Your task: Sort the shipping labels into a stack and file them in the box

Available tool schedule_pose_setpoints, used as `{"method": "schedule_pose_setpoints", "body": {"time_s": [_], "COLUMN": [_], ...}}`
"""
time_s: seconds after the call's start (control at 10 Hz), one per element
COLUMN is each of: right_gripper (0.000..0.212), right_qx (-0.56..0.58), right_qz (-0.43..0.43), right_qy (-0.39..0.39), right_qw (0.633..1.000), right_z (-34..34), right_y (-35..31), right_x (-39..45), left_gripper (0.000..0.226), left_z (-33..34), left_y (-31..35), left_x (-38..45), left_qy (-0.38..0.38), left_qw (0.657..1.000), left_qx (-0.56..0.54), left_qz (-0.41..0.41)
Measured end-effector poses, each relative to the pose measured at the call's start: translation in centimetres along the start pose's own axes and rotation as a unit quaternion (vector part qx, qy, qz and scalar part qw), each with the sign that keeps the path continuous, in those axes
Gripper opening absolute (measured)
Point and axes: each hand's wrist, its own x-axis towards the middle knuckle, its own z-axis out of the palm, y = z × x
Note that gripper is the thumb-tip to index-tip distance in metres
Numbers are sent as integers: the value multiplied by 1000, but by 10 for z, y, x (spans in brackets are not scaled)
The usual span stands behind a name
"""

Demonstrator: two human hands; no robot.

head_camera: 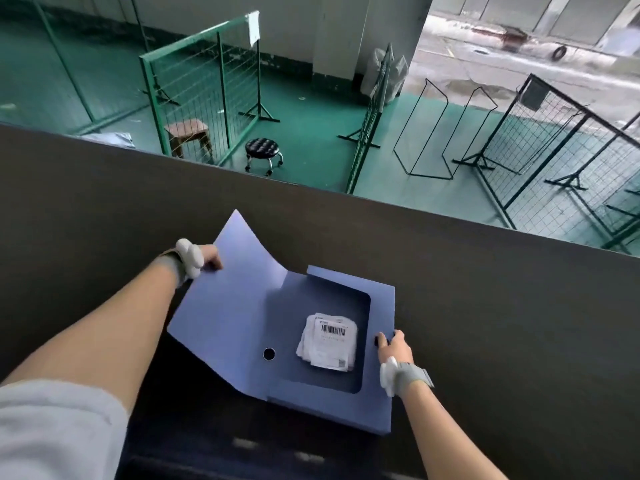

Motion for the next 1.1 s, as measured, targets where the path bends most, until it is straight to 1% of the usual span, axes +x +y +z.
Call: {"method": "schedule_pose_setpoints", "body": {"time_s": [0.1, 0.2, 0.3, 0.4, 0.5, 0.6, 0.7, 0.8, 0.9, 1.0, 1.1], "right_gripper": [48, 57, 64, 67, 61, 43, 30, 37, 38, 31, 14], "right_qx": [61, 161, 210, 246, 253, 226, 183, 136, 84, 12, -42], "right_qz": [5, 38, 49, 60, 69, 52, 21, 4, -10, -17, -26], "right_qy": [16, 0, -20, -27, -43, -55, -57, -46, -41, -27, -35], "right_qw": [998, 986, 976, 967, 964, 971, 981, 990, 996, 999, 998], "right_z": [-6, -13, -18, -19, -18, -22, -21, -21, -20, -23, -33], "right_y": [8, 15, 22, 34, 38, 40, 42, 39, 34, 25, 8], "right_x": [2, 4, 7, 15, 18, 12, 5, -4, -5, -8, -9], "left_gripper": [15, 18, 20, 13, 4, 12, 67, 99, 95, 90, 83], "left_z": [25, 75, 147, 221, 256, 258, 248, 249, 256, 260, 256], "left_y": [43, 67, 76, 66, 46, 32, 11, -8, -12, -14, -6], "left_x": [-55, -70, -82, -92, -89, -65, -48, -42, -39, -46, -41], "left_qy": [-140, -250, -280, -309, -291, -79, 85, 83, 68, 81, 80], "left_qw": [990, 968, 958, 949, 953, 983, 959, 958, 960, 953, 954], "left_qx": [7, -9, 33, 55, 60, 78, 240, 259, 255, 273, 269], "left_qz": [7, 21, 40, 32, 57, 146, 126, 91, 93, 101, 105]}}
